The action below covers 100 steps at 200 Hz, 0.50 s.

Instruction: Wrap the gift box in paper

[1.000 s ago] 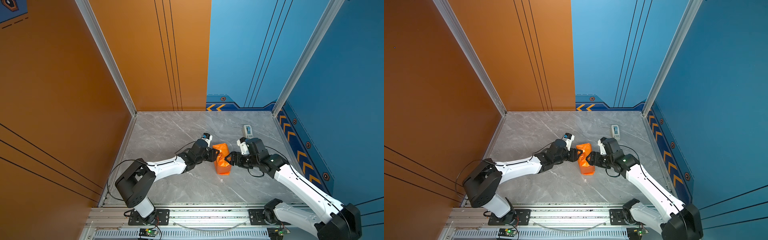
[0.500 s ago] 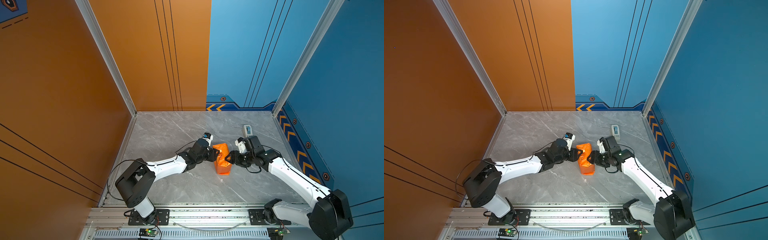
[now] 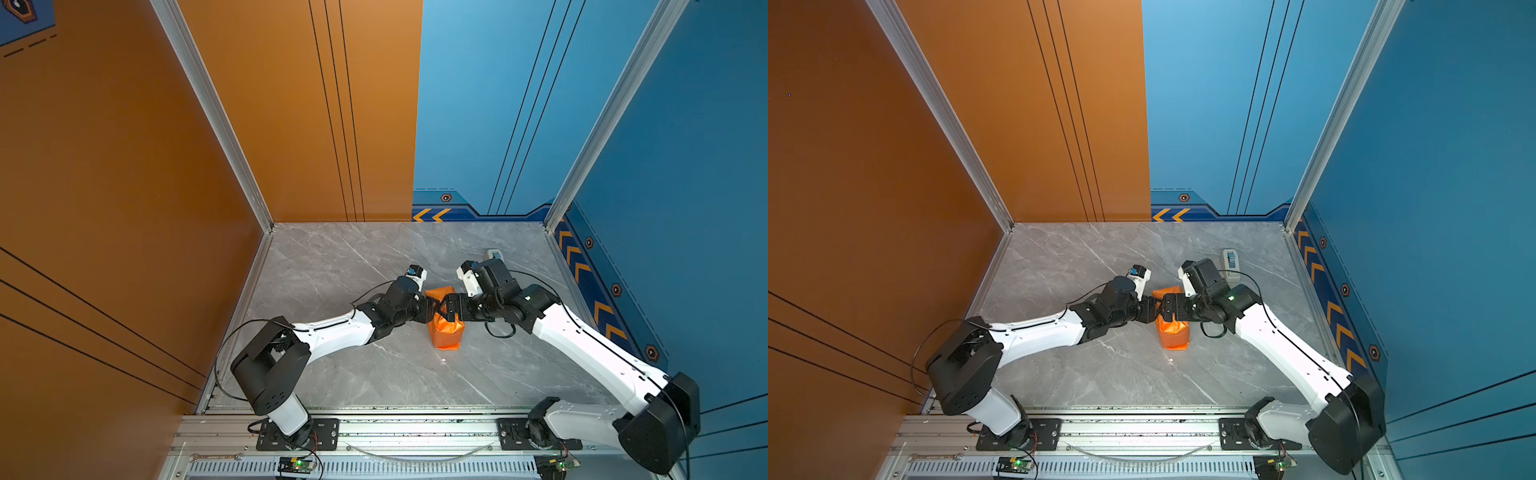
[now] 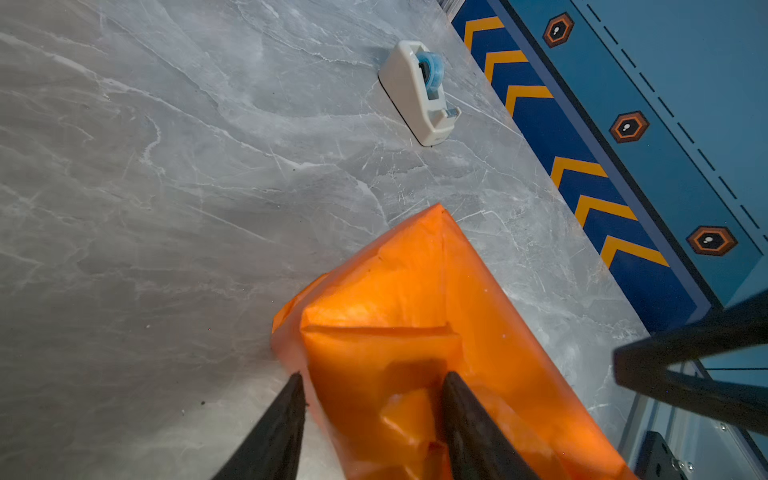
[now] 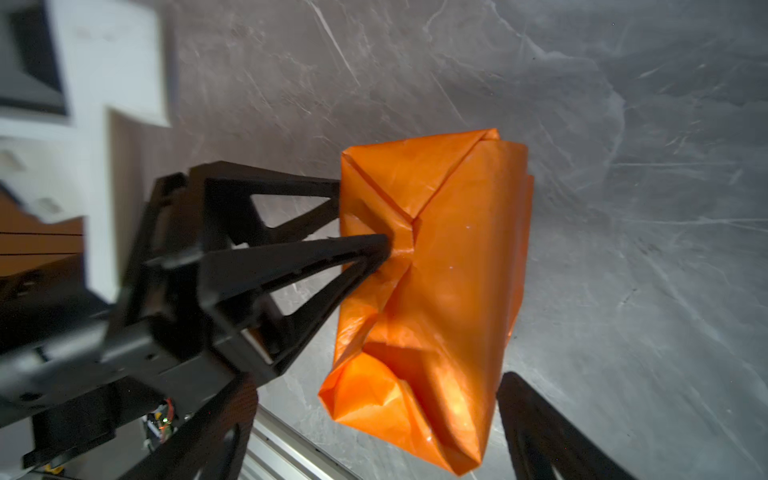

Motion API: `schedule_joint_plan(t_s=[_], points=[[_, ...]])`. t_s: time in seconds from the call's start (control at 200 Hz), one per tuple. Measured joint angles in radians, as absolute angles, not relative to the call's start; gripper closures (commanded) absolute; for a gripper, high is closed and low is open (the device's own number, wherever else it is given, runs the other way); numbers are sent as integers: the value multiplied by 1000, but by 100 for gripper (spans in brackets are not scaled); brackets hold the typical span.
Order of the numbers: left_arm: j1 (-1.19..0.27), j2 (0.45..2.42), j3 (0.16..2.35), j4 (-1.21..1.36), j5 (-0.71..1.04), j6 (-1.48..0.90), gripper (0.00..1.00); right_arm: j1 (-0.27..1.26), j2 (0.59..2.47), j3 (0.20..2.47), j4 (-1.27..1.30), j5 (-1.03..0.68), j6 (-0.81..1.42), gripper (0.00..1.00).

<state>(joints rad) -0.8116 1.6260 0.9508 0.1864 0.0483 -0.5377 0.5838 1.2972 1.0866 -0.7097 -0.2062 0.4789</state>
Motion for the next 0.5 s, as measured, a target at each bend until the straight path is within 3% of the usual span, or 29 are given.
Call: schedule_joint_plan(t_s=[0.165,0.501], points=[[-813,1626,951,186,47,-536,46,588,1356,1090,-726,-195,464,9],[-813,1626,951,186,44,-523,45,497,1386,1050,-712,-283,471,30]])
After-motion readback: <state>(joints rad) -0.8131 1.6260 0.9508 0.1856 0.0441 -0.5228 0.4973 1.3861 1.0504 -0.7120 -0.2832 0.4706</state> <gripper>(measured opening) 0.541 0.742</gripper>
